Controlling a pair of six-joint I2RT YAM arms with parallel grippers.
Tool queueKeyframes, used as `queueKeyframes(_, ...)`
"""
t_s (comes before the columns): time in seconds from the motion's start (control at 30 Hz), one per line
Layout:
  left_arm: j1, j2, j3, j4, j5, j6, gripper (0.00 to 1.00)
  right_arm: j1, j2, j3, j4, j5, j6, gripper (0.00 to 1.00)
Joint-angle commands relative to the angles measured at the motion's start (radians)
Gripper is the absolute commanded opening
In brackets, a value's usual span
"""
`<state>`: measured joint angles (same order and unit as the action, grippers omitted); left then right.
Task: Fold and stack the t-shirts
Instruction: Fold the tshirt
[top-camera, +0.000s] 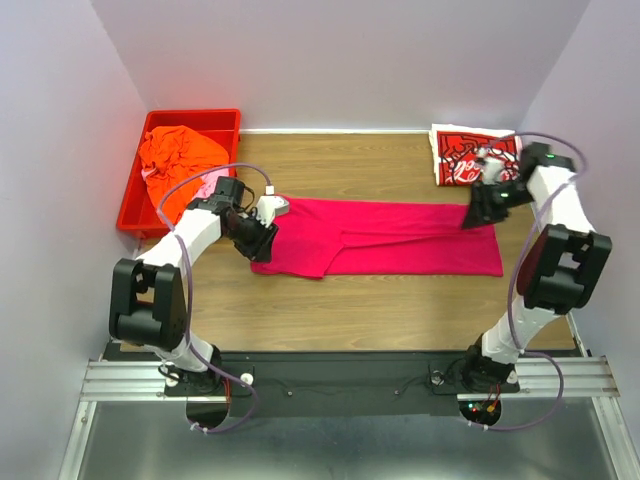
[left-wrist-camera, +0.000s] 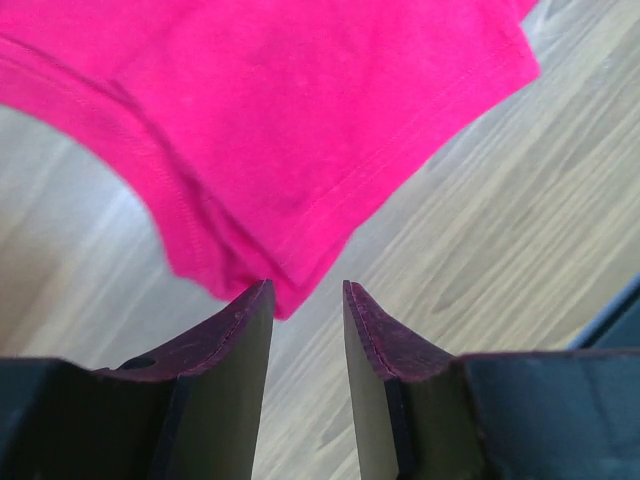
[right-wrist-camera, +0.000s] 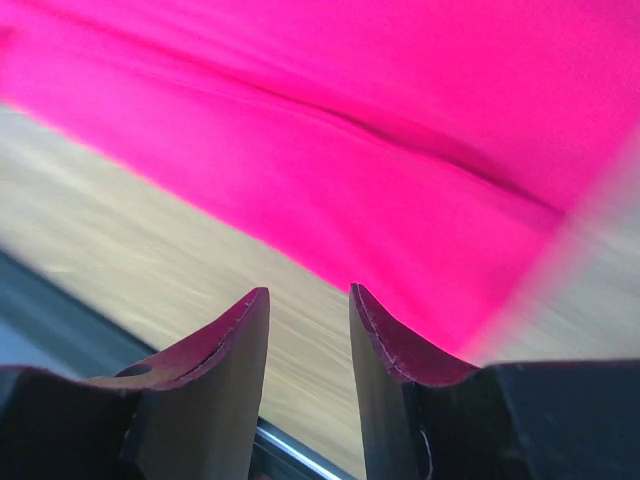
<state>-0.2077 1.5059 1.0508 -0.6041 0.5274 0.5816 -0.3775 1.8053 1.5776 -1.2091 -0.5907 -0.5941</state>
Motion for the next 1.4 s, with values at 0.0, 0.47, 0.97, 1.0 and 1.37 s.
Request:
queueKeyframes(0.0,-0.001,0.033,-0.028,-0.005,0.077,-0.058,0.45,0.213,-0.064,-0.097,0.131,-0.176,0.204,0.46)
queueKeyframes(0.47,0.007,0.128,-0.015,-0.016,-0.035,-0.115,0.45,0.684,0.045,-0.215,0.468,-0.357,0.578,0.54)
queueKeyframes(0.97,0.010,0.166,0.009,-0.023,-0.018,-0.118,0.27,0.930,0.161,-0.258,0.778,-0.273,0.882,0.59)
queueKeyframes(1.0,0.011,0.163,0.012,-0.022,-0.014,-0.118,0.25,0.937,0.175,-0.254,0.795,-0.270,0.893,0.59)
queueKeyframes(1.37,0.010,0.152,0.035,-0.033,0.029,-0.118,0.00,0.988,0.229,-0.211,0.826,-0.241,0.945,0.57)
